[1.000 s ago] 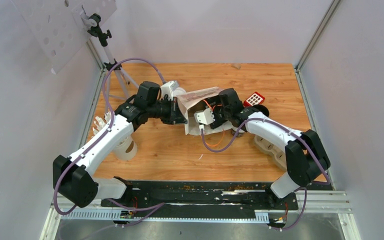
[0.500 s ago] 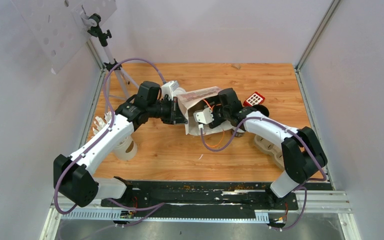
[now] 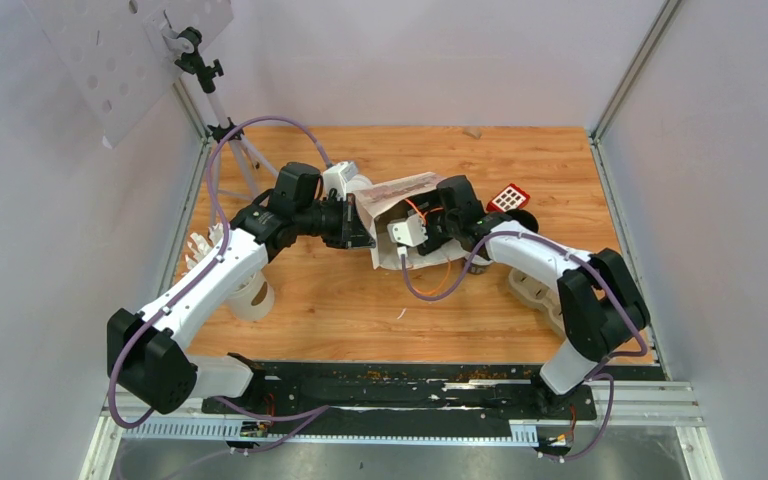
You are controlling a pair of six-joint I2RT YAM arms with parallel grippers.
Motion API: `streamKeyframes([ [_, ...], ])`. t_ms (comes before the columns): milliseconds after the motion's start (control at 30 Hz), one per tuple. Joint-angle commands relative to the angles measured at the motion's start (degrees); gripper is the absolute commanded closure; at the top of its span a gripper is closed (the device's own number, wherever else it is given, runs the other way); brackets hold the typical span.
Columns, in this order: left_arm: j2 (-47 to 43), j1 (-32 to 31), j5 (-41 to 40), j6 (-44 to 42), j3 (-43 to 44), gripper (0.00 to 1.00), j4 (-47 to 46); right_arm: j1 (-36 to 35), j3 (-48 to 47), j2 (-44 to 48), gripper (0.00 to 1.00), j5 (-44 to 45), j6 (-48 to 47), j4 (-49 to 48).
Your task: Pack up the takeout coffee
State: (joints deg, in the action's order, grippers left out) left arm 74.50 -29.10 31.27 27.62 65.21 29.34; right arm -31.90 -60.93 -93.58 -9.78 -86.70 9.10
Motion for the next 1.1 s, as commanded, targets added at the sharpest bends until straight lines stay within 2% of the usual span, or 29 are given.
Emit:
streamKeyframes([
  [0,0.03,0.19,1.62,0.51,1.80,1.00,-1.18,0.51,-1.46,-1.70,0.31,-0.88,-0.40,-0.02],
  [833,-0.01,0.19,1.82,0.46,1.56,1.00,-0.89,1.43,-3.15,-5.69,0.28,0.19,1.31,-0.74],
  [1067,0.26,0.19,1.61,0.60,1.94,1.00,-1.08,1.75,-3.44,-5.69,0.23,0.28,0.92,-0.86],
])
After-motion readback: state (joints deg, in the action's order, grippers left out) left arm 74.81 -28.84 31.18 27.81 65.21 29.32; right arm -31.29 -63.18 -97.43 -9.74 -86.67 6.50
